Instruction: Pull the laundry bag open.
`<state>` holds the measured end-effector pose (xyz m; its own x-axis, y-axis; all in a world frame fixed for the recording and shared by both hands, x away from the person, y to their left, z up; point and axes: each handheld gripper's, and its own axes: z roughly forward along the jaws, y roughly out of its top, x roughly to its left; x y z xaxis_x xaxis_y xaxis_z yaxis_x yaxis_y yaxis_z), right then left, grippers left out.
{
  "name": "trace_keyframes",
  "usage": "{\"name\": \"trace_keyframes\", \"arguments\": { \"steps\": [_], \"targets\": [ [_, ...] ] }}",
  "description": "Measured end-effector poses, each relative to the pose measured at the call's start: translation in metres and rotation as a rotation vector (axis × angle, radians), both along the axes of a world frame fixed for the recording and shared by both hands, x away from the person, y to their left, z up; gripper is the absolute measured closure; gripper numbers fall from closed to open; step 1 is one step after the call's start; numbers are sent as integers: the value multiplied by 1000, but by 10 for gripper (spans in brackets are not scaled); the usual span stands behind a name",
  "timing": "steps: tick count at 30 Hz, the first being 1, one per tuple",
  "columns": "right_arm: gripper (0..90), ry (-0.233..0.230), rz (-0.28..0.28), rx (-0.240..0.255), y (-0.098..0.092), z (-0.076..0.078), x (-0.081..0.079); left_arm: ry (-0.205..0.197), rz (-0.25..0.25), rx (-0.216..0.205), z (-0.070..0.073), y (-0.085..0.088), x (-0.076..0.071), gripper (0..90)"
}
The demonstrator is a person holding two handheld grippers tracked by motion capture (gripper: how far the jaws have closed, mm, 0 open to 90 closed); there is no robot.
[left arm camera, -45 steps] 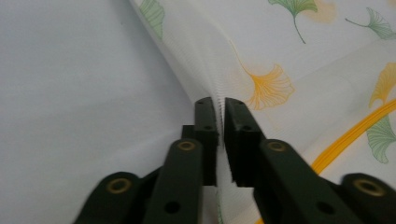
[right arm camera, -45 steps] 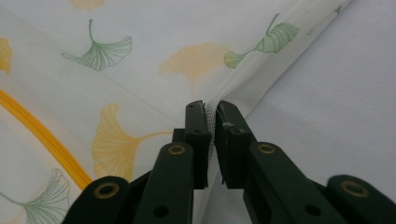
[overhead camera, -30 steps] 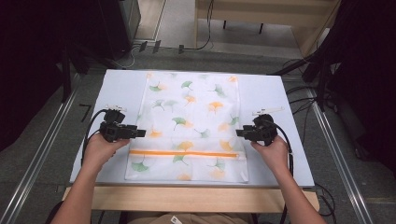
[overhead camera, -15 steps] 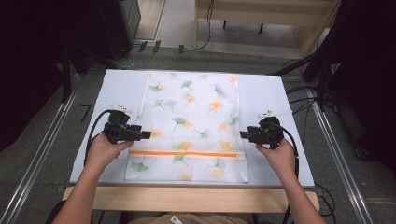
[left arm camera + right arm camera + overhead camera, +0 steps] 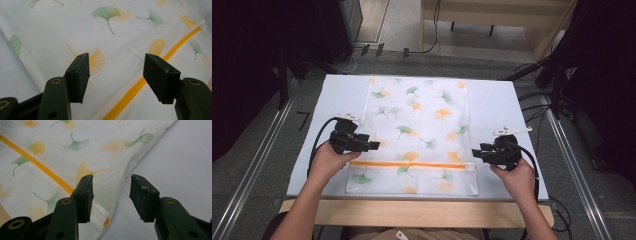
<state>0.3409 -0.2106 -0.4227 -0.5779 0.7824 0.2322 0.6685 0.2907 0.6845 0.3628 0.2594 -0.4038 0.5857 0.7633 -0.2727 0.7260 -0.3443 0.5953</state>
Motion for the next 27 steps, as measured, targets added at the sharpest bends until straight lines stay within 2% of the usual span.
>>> {"name": "trace_keyframes", "arguments": {
  "steps": [8, 12, 17, 22, 27],
  "targets": [
    [598, 13, 4, -6, 1, -5, -8, -12, -42, -2, 0, -17, 4, 383],
    [672, 27, 2, 1, 3, -10, -11, -17, -67, 5, -1, -27, 7, 383],
    [773, 41, 26, -42, 11, -18, -16, -28, -90, -4, 0, -36, 10, 384],
    [895, 62, 25, -48, 13, -23, -19, -29, -110, -1, 0, -45, 13, 383],
    [900, 94, 42, -30, 14, -29, -18, -28, -121, 3, 0, -48, 15, 381]
  ]
}}
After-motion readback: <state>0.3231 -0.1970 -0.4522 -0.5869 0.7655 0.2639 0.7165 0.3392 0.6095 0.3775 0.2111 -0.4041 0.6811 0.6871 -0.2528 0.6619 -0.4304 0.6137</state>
